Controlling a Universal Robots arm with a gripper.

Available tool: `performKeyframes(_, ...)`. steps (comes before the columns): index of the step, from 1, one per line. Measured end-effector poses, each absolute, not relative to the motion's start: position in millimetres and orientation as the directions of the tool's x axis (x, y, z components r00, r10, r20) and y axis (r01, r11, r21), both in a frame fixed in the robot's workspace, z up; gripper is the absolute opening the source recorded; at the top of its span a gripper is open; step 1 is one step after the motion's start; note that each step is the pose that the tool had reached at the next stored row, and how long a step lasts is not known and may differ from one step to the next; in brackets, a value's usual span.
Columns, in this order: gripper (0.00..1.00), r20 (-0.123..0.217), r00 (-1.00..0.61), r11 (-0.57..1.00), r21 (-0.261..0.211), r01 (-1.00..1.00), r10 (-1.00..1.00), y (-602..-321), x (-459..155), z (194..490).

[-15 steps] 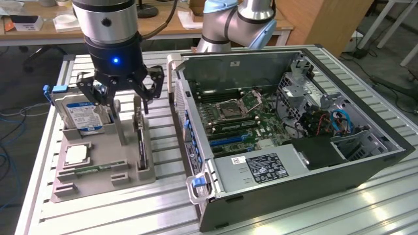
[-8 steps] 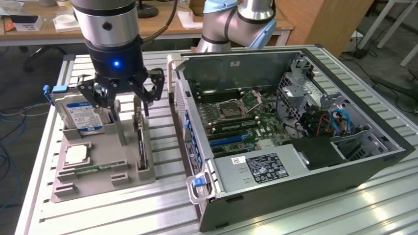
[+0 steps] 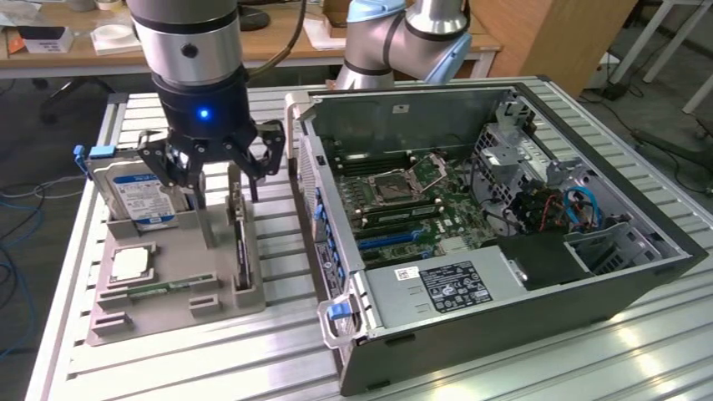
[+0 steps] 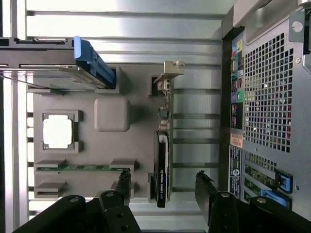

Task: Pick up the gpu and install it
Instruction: 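Pick up the gpu and move the gpu toward the slot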

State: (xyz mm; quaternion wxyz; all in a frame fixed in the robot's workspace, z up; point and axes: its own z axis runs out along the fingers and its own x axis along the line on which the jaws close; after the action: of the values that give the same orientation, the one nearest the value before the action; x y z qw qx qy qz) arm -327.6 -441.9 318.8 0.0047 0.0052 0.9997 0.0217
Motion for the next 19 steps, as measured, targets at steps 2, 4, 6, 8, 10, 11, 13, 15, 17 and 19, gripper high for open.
performKeyframes(2, 0.65, -0.009, -1.0, 0.999, 0.043, 0.01, 0.011, -442.6, -327.5, 316.1)
performKeyframes(4, 0.65, -0.009, -1.0, 0.999, 0.043, 0.01, 0.01, -443.3, -327.4, 313.6)
performKeyframes(6, 0.65, -0.009, -1.0, 0.999, 0.043, 0.01, 0.011, -443.8, -327.5, 311.6)
performKeyframes(8, 0.65, -0.009, -1.0, 0.999, 0.043, 0.01, 0.011, -444.3, -327.4, 309.5)
performKeyframes(10, 0.65, -0.009, -1.0, 0.999, 0.043, 0.01, 0.011, -444.7, -327.5, 307.5)
performKeyframes(11, 0.65, -0.009, -1.0, 0.999, 0.043, 0.01, 0.011, -445.1, -327.4, 306.4)
performKeyframes(13, 0.65, -0.009, -1.0, 0.999, 0.043, 0.01, 0.011, -445.6, -327.4, 304.4)
performKeyframes(15, 0.65, -0.009, -1.0, 0.999, 0.043, 0.011, 0.011, -446.1, -327.5, 302.3)
performKeyframes(17, 0.65, -0.009, -1.0, 0.999, 0.043, 0.011, 0.011, -446.4, -327.5, 300.2)
performKeyframes(19, 0.65, -0.009, -1.0, 0.999, 0.043, 0.011, 0.011, -446.7, -327.5, 298.2)
